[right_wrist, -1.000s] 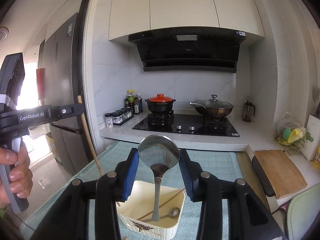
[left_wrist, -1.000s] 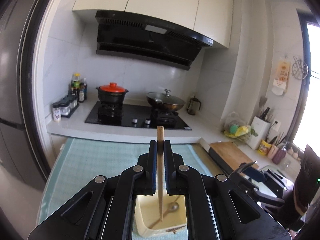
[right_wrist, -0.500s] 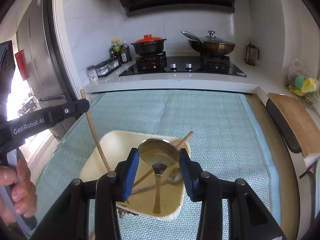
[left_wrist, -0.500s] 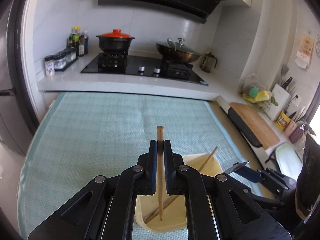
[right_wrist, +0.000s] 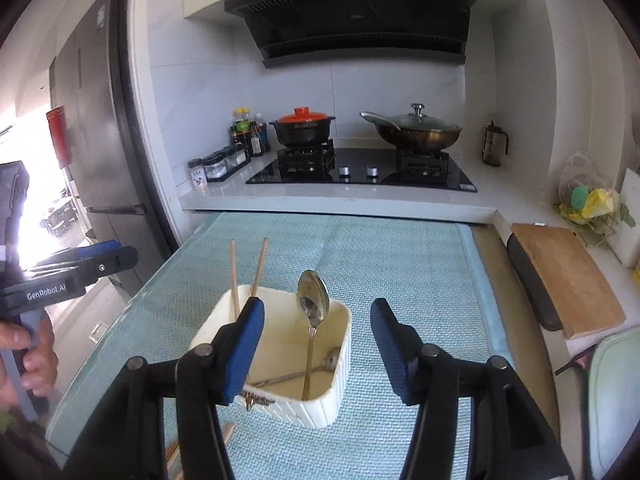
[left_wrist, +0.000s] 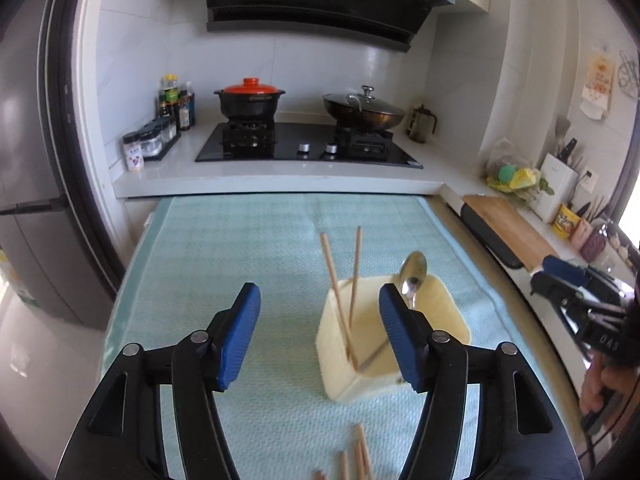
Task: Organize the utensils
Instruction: 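Lower the spoon into the cream box with the right tool while the left tool drops the chopstick in, then open both tools and withdraw them from the box back over the chopsticks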
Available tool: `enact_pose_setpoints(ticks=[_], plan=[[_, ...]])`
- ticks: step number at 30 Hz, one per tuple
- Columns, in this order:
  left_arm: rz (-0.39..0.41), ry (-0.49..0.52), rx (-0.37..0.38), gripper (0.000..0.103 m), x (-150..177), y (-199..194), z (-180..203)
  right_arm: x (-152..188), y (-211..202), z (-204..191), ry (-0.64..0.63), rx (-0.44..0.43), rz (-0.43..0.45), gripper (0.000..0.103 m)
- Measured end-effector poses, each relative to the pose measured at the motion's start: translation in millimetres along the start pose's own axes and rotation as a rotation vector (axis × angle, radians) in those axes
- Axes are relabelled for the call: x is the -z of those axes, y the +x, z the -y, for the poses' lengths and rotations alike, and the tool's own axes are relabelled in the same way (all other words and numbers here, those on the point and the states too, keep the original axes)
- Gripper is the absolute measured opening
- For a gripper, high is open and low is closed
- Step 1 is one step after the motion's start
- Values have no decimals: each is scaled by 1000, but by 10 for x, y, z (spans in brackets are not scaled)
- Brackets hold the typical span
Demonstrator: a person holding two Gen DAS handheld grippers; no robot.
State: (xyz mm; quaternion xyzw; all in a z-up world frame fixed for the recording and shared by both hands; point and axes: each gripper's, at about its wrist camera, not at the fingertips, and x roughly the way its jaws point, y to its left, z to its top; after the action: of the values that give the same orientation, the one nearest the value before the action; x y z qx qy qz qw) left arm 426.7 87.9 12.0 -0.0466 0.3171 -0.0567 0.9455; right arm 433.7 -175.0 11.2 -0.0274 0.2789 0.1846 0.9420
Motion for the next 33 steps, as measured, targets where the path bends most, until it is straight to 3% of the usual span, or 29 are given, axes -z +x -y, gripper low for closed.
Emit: enact_pose_setpoints(ticks=[8,13,18,24,30,33], plan=[[-31,79,18,83,912,-1164,-261,828,-1282,-127,-126,72,99,59],[-56,67,16,85,1625,-1304,-103,1583,-1672,-238,-125,188,131,59],[-100,36,75,85,2165,-1135,239,2193,-1650,-393,-100,201,74,59],[-104,-45,131,85,2396,-1066,383,2431,-1524,-616,-133,143,7,59],[-108,-70,46,85,2502,-1102,235,2439,-1490,-779,-134,111,29,59],[-117,-81,12,85,2587,-1103,129,2491,-1394,-824,-118,79,-1,59]])
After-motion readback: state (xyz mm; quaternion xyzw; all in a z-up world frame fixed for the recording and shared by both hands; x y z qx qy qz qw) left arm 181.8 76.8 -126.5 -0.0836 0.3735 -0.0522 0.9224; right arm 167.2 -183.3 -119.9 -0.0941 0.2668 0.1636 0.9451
